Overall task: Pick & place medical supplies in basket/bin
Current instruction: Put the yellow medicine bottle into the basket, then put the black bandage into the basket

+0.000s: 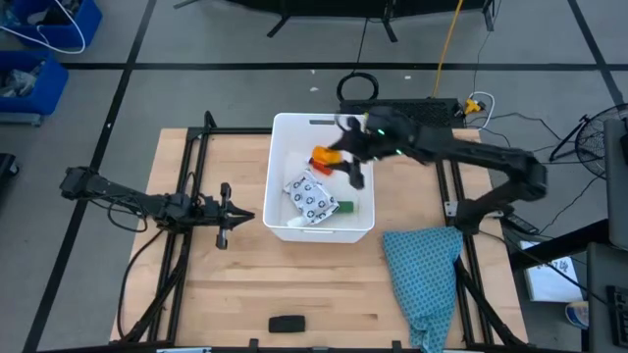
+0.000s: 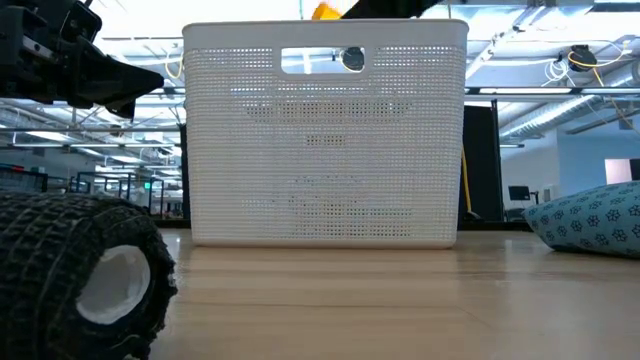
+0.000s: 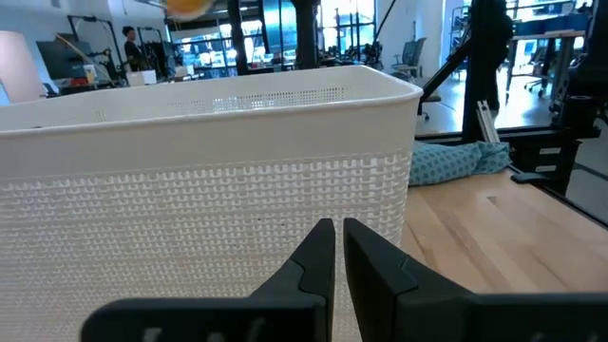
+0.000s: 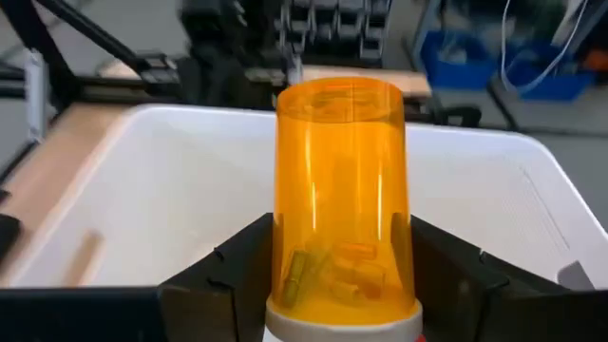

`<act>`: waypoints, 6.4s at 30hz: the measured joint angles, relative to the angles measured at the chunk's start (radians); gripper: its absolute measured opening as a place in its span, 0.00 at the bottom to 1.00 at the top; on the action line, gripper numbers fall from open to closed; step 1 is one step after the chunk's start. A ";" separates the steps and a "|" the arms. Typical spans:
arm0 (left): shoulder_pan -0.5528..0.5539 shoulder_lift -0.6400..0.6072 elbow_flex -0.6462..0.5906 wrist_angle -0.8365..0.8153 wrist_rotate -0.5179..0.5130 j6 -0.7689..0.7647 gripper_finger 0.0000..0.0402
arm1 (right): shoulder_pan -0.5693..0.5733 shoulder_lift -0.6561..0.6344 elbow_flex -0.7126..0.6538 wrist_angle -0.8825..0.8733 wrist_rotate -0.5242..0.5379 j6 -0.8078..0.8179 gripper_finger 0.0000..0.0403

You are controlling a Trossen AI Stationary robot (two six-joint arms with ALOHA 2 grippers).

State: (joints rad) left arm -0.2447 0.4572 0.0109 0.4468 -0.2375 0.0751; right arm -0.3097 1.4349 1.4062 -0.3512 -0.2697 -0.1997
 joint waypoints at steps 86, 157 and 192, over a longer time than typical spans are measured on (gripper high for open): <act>0.000 0.000 0.000 -0.032 0.000 -0.107 0.08 | 0.315 -1.007 -0.794 0.135 0.005 0.066 0.01; -0.490 1.412 1.420 -1.125 0.114 -0.834 0.93 | 0.298 -1.213 -1.293 0.713 -0.017 0.241 0.01; -0.392 1.602 1.388 -0.922 0.456 -0.644 0.28 | 0.298 -1.212 -1.317 0.742 0.010 0.238 0.01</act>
State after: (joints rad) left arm -0.6364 2.0596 1.3987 -0.4752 0.2189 -0.5691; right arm -0.0120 0.2234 0.0895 0.3908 -0.2600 0.0380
